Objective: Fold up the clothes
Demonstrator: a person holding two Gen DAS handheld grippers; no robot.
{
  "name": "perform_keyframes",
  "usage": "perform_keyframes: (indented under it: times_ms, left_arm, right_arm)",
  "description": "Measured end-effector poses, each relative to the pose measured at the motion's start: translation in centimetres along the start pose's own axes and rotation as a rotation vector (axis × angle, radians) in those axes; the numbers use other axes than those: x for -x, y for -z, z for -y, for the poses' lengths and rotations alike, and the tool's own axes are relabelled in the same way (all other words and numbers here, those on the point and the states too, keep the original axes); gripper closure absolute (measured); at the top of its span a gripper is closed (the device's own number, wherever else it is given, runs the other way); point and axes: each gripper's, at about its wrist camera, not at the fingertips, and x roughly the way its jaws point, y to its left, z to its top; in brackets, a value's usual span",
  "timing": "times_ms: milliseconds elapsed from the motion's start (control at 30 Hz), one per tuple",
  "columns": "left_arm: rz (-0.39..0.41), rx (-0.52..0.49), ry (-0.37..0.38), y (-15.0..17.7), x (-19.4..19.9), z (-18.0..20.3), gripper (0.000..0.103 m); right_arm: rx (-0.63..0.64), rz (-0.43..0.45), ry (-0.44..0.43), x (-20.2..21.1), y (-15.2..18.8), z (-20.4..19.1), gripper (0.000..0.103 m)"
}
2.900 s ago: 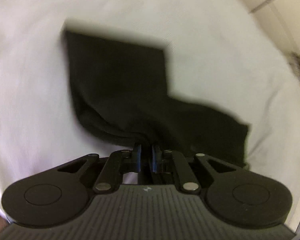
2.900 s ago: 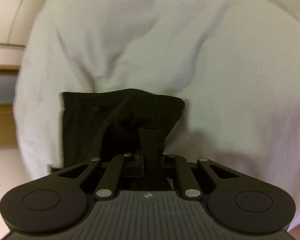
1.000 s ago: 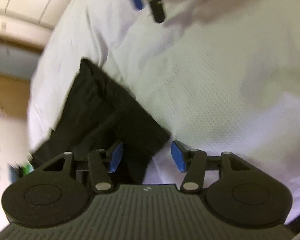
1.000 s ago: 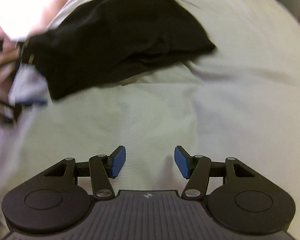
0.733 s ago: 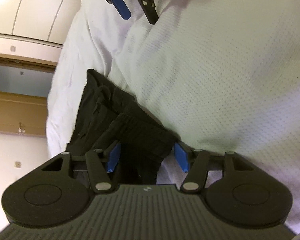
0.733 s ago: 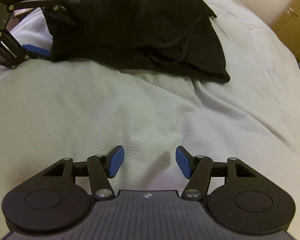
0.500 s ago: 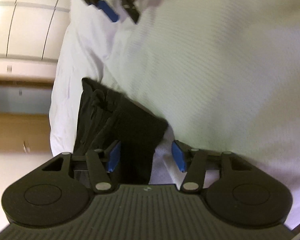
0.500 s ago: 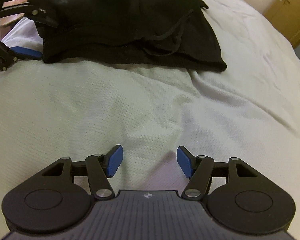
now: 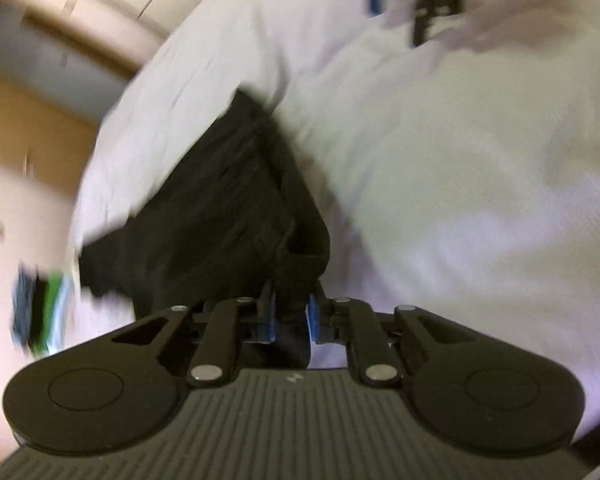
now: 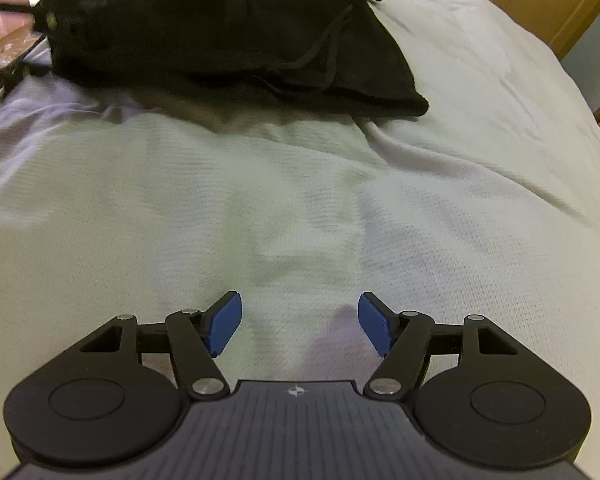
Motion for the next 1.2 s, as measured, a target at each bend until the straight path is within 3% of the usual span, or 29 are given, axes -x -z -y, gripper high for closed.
perform_keyframes:
  times_ms: [133, 200, 300, 400, 533, 633, 767, 900, 933, 967, 1033, 1200]
  left_arm:
    - [-0.108, 0.084, 0.044, 4.6, 2.7, -1.7, 0.091]
    - [-0.132, 0.096, 0.039, 5.4, 2.7, -1.2, 0.090]
    - [-0.161, 0.114, 0.006, 4.6, 1.2, 0.0, 0.080]
    - [-0.181, 0.106, -0.031, 3.8, -0.3, 1.6, 0.071]
    - [-0.171, 0.123, -0.094, 3.4, -0.9, 2.4, 0.066]
    - [-0.155, 0.176, -0.108, 3.9, -0.7, 1.4, 0.066]
    - [-0.162, 0.188, -0.104, 4.2, -1.4, 1.2, 0.067]
    - [-0.171, 0.276, -0.084, 4.4, -1.7, 0.2, 0.067]
    - [-0.170, 0.265, -0.089, 4.4, -1.6, 0.4, 0.067]
    - [-0.170, 0.253, -0.094, 4.5, -1.6, 0.7, 0.067]
    - [-0.160, 0.224, -0.096, 4.6, -1.1, 1.2, 0.067]
    - [-0.109, 0.130, -0.122, 4.8, -0.9, 2.2, 0.065]
  right_arm:
    - [-0.046, 0.014, -0.053, 1.7, 0.1, -1.4, 0.036]
    - [-0.162, 0.007, -0.122, 2.1, -0.3, -1.2, 0.036]
    - [-0.554, 0.029, -0.324, 1.9, -0.7, 1.1, 0.036]
    - [-1.050, 0.027, -0.492, -0.6, 0.3, 4.1, 0.036]
    - [-1.553, 0.151, -0.636, -3.6, 2.0, 6.2, 0.035]
    - [-1.689, 0.211, -0.659, -5.6, 1.6, 6.6, 0.035]
    - [-1.709, 0.231, -0.641, -7.9, -0.3, 6.9, 0.038]
    - [-1.697, 0.234, -0.608, -9.8, -2.5, 7.2, 0.045]
    - [-1.694, 0.225, -0.603, -10.6, -2.7, 7.0, 0.050]
    - [-1.688, 0.206, -0.608, -11.3, -3.1, 6.9, 0.067]
    - [-1.683, 0.174, -0.607, -12.1, -3.8, 6.8, 0.090]
    - [-1.667, 0.215, -0.572, -9.2, -3.9, 7.2, 0.092]
